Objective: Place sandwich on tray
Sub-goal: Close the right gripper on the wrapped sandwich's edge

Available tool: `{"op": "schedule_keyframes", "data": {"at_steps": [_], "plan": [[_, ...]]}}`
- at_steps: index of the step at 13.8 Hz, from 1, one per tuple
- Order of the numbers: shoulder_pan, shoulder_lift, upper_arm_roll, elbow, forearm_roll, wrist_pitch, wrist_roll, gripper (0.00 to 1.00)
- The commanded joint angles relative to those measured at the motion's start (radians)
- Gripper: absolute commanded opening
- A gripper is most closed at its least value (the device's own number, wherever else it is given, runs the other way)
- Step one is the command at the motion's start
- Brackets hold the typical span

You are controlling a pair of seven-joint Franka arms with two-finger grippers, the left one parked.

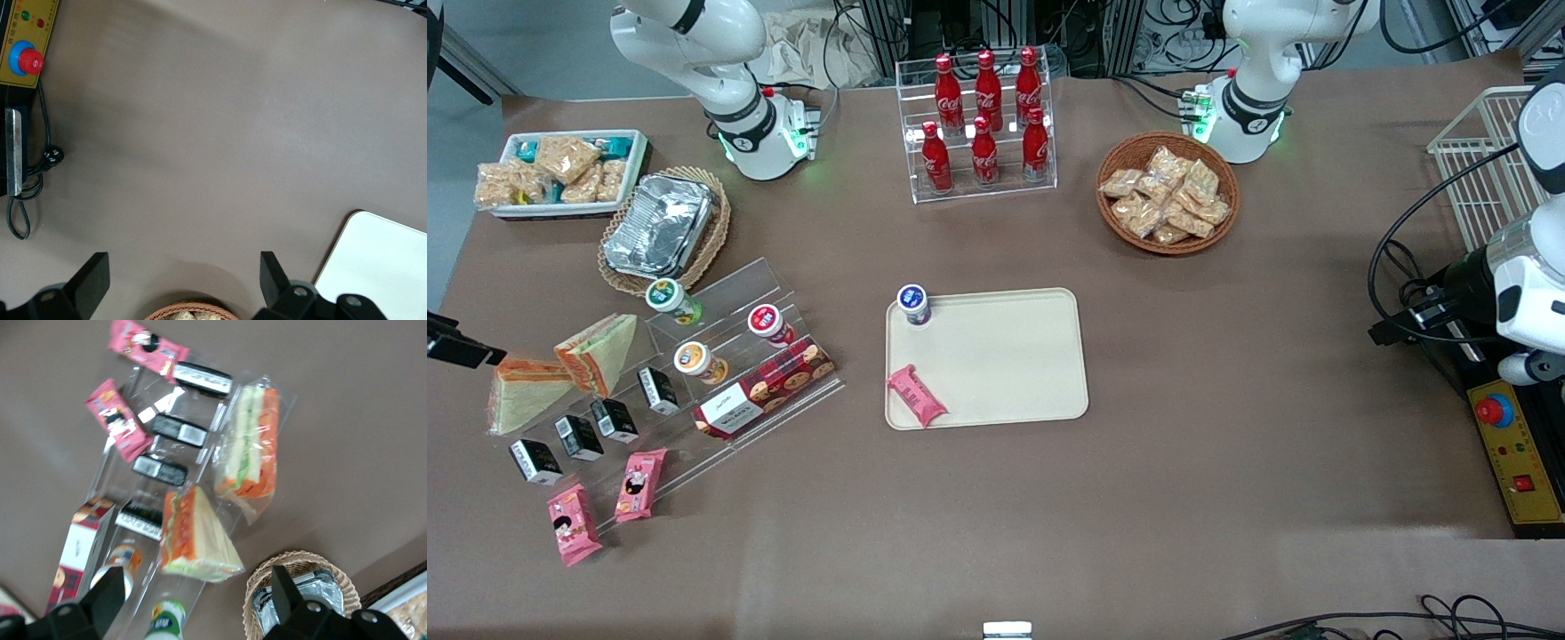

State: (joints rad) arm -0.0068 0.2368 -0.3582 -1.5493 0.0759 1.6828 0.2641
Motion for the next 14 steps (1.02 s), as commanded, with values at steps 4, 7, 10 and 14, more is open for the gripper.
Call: {"op": "schedule_keyframes", "data": {"at_steps": [4,7,10,14], "plan": [[-0.082,0.120,-0.008,0.000,0.015,0.075,0.050,0.98],[-0.105,0.160,-0.010,0.001,0.085,0.077,0.053,0.98],[-0.104,0.174,-0.008,0.000,0.087,0.078,0.086,0.98],[-0.105,0.188,-0.008,0.001,0.087,0.078,0.076,0.89]]}}
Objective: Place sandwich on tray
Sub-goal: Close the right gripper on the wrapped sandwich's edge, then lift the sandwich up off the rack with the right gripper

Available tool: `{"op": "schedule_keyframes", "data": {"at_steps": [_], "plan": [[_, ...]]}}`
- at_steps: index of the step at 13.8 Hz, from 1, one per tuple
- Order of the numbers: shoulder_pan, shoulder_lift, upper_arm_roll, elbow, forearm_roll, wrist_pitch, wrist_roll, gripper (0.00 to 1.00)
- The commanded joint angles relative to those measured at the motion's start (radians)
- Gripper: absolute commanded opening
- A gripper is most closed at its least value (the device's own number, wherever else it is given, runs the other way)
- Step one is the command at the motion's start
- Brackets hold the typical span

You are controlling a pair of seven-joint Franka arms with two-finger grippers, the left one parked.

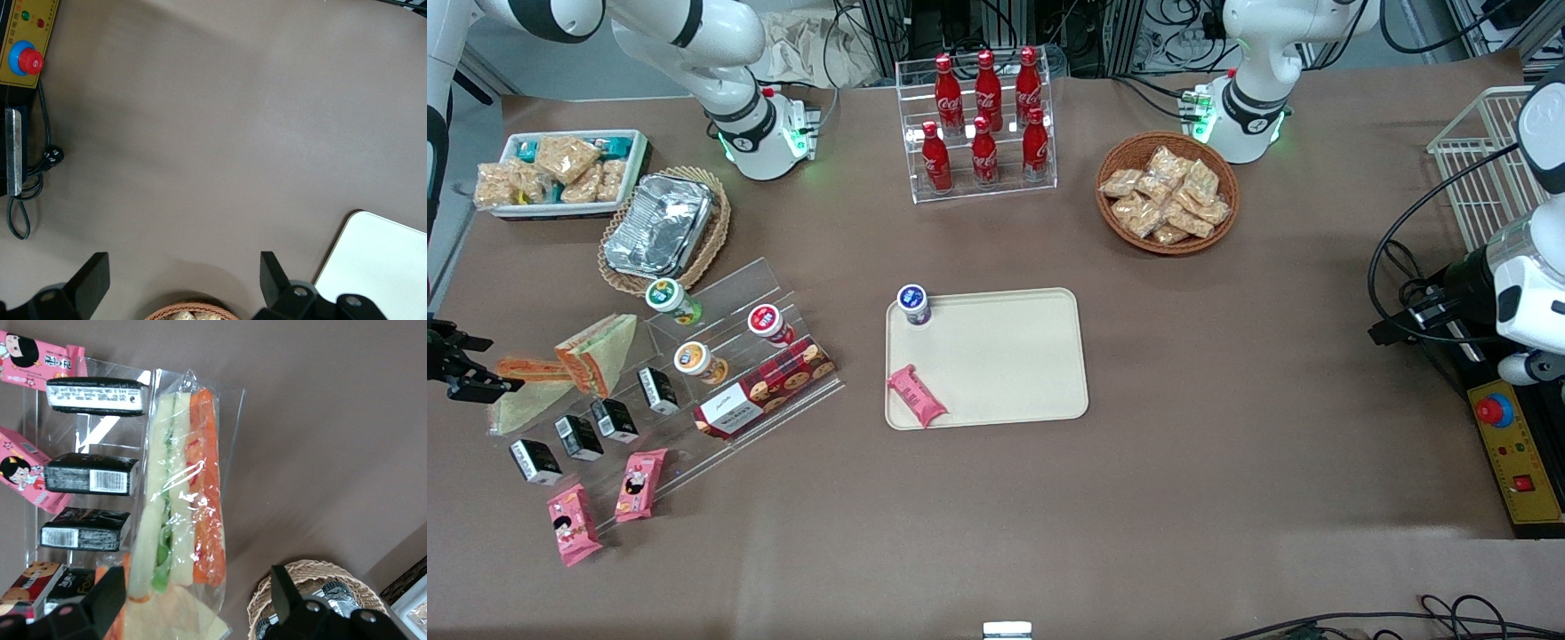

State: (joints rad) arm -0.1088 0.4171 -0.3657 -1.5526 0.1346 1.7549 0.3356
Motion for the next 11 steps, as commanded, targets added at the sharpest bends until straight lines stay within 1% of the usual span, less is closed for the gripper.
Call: {"op": "schedule_keyframes", "data": {"at_steps": [1,2,3,4,5,6,7,9,10,11], "plan": [[-0.005,0.008,-0.001,0.005,0.026,0.008,-0.003,0.74],[-0.005,0.011,-0.001,0.006,0.026,0.008,-0.019,0.57],[-0.005,0.011,-0.001,0.006,0.026,0.008,-0.045,0.49],[-0.005,0.012,-0.001,0.006,0.026,0.008,-0.050,0.46],[-0.005,0.014,-0.001,0.006,0.026,0.008,-0.056,0.38],[-0.006,0.014,-0.001,0.006,0.025,0.008,-0.066,0.34],[-0.005,0.014,-0.001,0.006,0.025,0.008,-0.069,0.21],[-0.005,0.012,-0.001,0.009,0.013,0.008,-0.073,0.03],[-0.003,0.009,-0.001,0.011,0.011,0.006,-0.099,0.00],[0.000,0.005,-0.002,0.015,0.003,0.008,-0.133,0.00]]}}
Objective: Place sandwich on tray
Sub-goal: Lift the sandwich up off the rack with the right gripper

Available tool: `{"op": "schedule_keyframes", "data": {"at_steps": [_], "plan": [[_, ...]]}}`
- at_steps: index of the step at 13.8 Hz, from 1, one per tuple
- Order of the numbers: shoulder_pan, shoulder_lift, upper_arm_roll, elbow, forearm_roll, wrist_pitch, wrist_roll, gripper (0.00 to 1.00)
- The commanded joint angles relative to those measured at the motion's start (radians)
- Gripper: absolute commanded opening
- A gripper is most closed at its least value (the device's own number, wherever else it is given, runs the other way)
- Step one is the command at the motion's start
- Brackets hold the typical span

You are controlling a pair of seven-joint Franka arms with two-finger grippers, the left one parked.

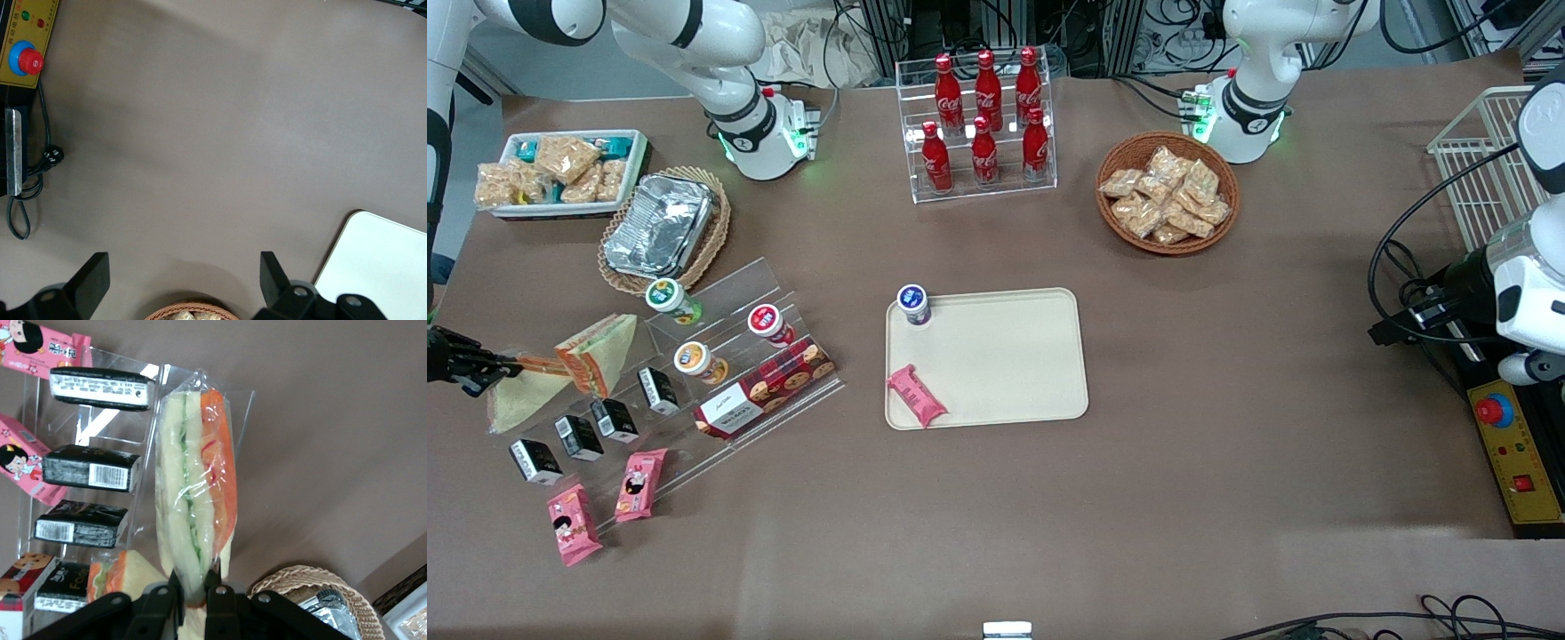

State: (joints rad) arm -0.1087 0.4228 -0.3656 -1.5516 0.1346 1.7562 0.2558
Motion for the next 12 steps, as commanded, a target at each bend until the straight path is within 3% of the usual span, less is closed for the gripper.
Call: {"op": "schedule_keyframes", "data": {"at_steps": [1,4,6,12], "plan": [[0.003,-0.007,-0.003,0.031,-0.025,0.005,-0.082,0.00],[0.011,-0.013,0.007,0.108,-0.119,-0.010,-0.205,0.00],[0.026,-0.051,0.008,0.116,-0.122,-0.030,-0.311,0.00],[0.132,-0.101,0.010,0.208,-0.122,-0.182,-0.329,0.00]]}}
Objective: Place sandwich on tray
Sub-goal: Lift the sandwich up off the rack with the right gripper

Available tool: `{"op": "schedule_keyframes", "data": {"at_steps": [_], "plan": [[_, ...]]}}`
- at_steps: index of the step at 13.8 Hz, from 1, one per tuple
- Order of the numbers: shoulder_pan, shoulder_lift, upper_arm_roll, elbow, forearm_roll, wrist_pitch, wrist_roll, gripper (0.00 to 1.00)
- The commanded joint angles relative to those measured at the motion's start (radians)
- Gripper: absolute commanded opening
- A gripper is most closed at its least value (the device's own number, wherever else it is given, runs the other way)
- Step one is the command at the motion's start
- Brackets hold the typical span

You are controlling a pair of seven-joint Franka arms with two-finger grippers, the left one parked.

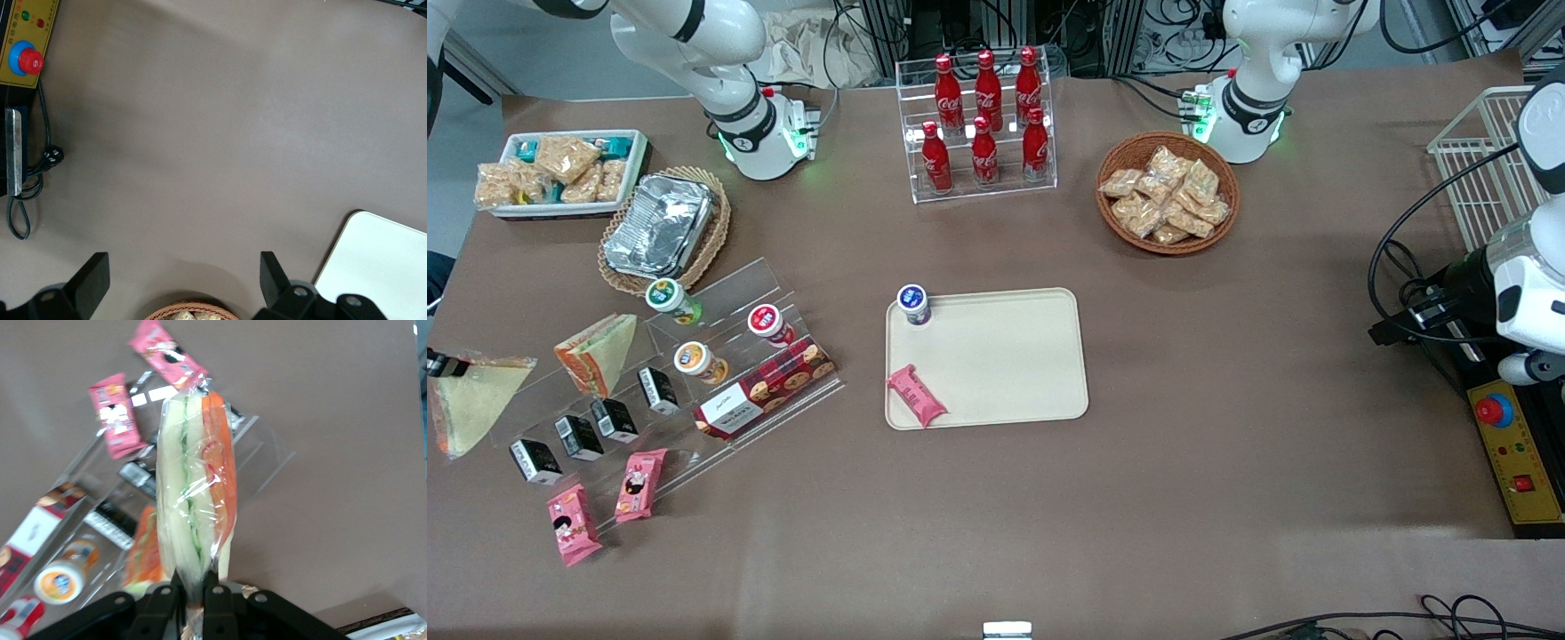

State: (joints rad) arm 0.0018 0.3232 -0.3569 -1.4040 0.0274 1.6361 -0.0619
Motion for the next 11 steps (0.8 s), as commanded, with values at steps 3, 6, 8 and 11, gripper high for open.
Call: {"op": "schedule_keyframes", "data": {"at_steps": [3,6,8,11], "plan": [[0.059,-0.003,-0.001,0.082,-0.011,-0.065,-0.132,0.00],[0.115,-0.003,0.001,0.118,-0.006,-0.045,-0.321,0.00],[0.186,-0.004,0.001,0.125,-0.003,-0.021,-0.427,0.00],[0.326,-0.006,0.006,0.123,0.000,0.014,-0.528,0.00]]}}
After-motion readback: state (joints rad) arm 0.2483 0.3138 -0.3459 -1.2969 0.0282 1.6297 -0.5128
